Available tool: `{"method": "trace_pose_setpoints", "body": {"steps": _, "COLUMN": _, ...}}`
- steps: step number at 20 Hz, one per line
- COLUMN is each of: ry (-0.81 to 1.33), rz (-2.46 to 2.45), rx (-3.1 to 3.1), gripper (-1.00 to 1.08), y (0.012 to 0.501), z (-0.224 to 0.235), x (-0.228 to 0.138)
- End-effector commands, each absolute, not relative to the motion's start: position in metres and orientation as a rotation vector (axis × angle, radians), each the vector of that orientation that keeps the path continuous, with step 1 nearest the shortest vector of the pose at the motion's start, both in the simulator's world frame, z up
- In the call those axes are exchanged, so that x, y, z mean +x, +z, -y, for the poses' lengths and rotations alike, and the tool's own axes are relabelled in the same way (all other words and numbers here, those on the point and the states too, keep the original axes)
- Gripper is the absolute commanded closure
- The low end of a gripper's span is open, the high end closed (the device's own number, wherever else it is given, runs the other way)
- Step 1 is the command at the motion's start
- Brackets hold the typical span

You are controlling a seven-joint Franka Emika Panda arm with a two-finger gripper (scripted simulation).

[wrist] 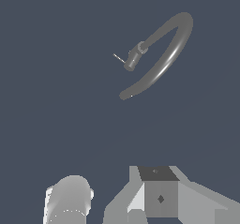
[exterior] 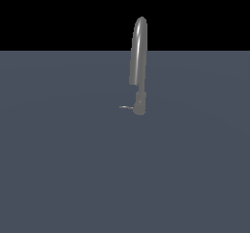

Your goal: Turn on the faucet by rotating a designated handle.

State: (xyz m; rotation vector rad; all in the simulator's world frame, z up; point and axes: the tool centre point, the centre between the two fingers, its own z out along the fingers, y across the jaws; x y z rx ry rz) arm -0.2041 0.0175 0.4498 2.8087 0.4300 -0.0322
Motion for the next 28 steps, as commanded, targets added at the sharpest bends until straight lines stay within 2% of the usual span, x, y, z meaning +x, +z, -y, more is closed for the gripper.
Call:
{"method": "trace_pose_setpoints", "body": {"steps": 1, "ry": -0.043, "rz": -0.527, "rx": 2.721, "gripper": 1.08, "y": 0.437, "z": -0.024, "x": -0.193}}
{"method": "trace_pose_setpoints", "body": {"steps": 13, "ry": -0.083, "rz": -0.892, "rx": 2.302, "gripper": 1.08, "y": 0.373, "z": -0.049, "x": -0.153}}
{"method": "trace_pose_setpoints", "body": {"steps": 28, "ry": -0.109, "rz": -1.155, "rx": 1.89, "gripper": 1.08, "y": 0.307, "z": -0.064, "x": -0.125}}
